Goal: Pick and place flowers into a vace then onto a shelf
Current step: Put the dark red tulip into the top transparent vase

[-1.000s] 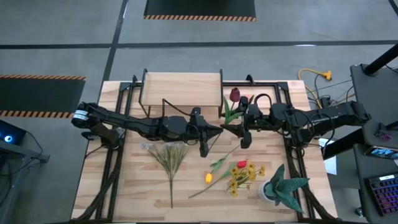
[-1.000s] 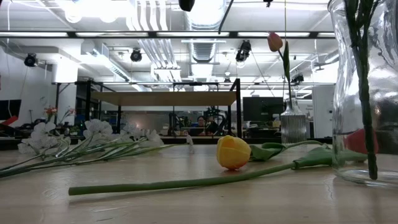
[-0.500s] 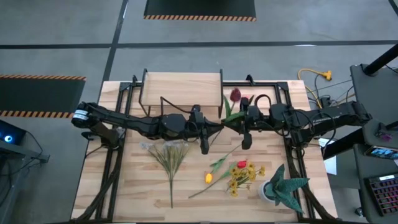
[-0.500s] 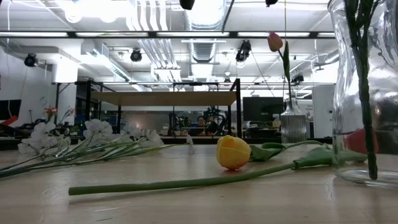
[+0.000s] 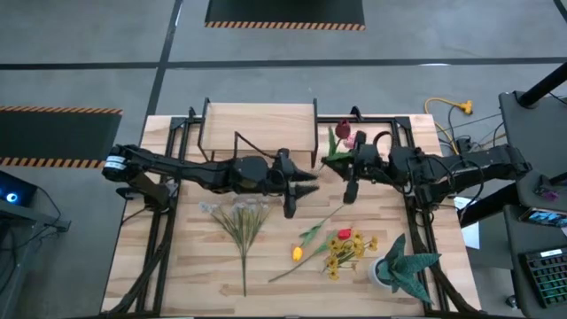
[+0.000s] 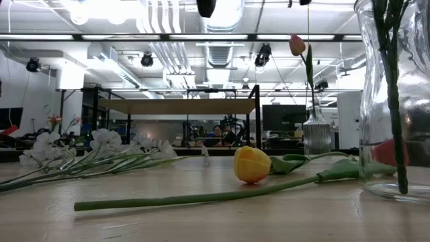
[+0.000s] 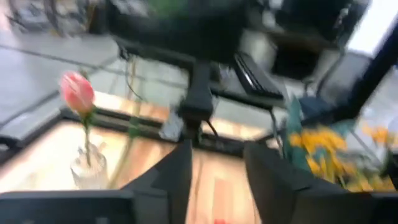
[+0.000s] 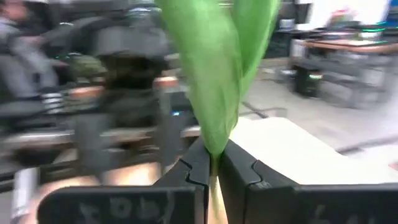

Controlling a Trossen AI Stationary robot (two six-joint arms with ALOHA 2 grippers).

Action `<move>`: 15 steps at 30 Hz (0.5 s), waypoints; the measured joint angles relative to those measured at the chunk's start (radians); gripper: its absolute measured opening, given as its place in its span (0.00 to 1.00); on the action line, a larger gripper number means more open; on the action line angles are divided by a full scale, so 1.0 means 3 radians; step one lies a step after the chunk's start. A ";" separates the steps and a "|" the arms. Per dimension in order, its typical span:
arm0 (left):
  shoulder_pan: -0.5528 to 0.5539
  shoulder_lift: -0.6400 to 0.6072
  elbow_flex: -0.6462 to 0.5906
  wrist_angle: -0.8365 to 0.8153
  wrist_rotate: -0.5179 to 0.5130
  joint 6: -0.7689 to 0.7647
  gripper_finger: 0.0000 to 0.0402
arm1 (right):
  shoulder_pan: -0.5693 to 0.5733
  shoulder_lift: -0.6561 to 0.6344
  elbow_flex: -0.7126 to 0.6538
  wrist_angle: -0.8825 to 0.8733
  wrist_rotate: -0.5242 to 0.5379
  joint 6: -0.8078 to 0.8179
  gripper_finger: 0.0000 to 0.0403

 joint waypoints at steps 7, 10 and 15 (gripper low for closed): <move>-0.0029 -0.0165 -0.0001 -0.0655 -0.0010 -0.0033 0.43 | 0.0002 -0.0349 0.0011 -0.0559 0.0748 -0.0115 0.03; -0.0033 -0.0199 -0.0003 -0.0724 -0.0010 -0.0034 0.43 | -0.0005 -0.0533 0.0037 -0.0786 0.0990 -0.0096 0.03; -0.0033 -0.0245 -0.0003 -0.0784 -0.0015 -0.0033 0.43 | 0.0001 -0.0870 0.0055 -0.1041 0.1096 0.0102 0.03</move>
